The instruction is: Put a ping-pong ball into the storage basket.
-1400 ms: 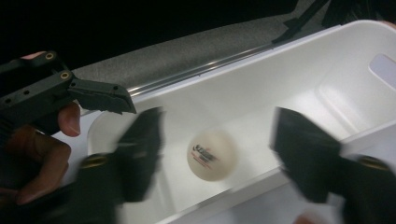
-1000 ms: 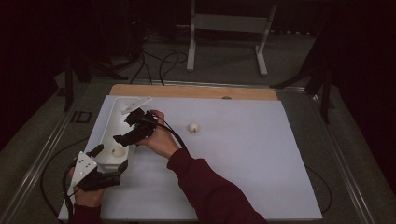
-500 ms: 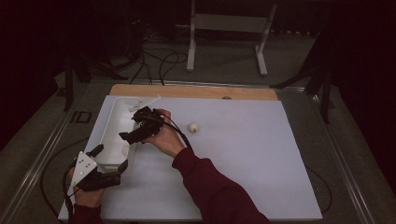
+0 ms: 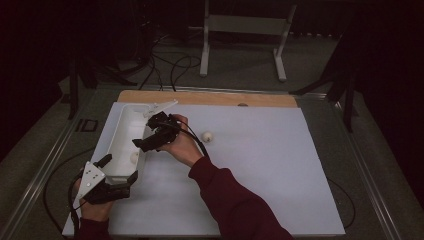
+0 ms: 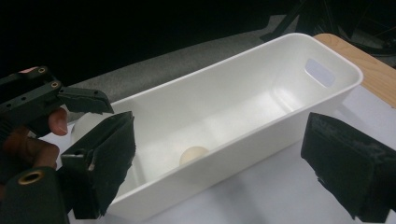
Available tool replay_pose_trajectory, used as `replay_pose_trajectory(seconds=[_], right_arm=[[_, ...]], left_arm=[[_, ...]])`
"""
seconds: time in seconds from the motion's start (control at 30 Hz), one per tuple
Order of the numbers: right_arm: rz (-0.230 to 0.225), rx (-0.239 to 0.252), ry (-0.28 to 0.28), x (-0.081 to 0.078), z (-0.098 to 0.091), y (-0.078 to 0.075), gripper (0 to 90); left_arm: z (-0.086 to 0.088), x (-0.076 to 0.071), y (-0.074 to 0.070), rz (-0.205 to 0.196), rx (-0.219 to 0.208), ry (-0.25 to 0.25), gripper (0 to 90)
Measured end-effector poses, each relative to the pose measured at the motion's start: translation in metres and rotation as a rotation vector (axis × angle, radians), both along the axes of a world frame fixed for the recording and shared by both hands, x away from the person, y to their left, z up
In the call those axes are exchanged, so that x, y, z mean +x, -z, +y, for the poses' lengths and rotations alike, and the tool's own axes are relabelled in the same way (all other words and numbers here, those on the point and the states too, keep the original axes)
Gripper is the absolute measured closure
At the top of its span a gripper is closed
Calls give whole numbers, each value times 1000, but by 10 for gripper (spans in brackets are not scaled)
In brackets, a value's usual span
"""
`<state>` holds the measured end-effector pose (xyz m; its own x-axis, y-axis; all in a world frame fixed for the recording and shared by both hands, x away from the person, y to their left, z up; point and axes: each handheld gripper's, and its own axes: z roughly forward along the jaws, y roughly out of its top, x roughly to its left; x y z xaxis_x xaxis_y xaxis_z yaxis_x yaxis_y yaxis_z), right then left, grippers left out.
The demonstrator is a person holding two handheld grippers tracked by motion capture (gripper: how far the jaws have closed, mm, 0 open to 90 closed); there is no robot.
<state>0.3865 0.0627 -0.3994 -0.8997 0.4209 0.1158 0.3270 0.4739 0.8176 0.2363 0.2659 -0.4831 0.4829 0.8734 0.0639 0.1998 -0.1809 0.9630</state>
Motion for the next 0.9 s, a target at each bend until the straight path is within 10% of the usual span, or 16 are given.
replay_pose_trajectory(seconds=[0.9], right_arm=[[-25,-1,44,7,-25,-4,96]], left_arm=[[1,-1,0,-2,-1,-3,6]])
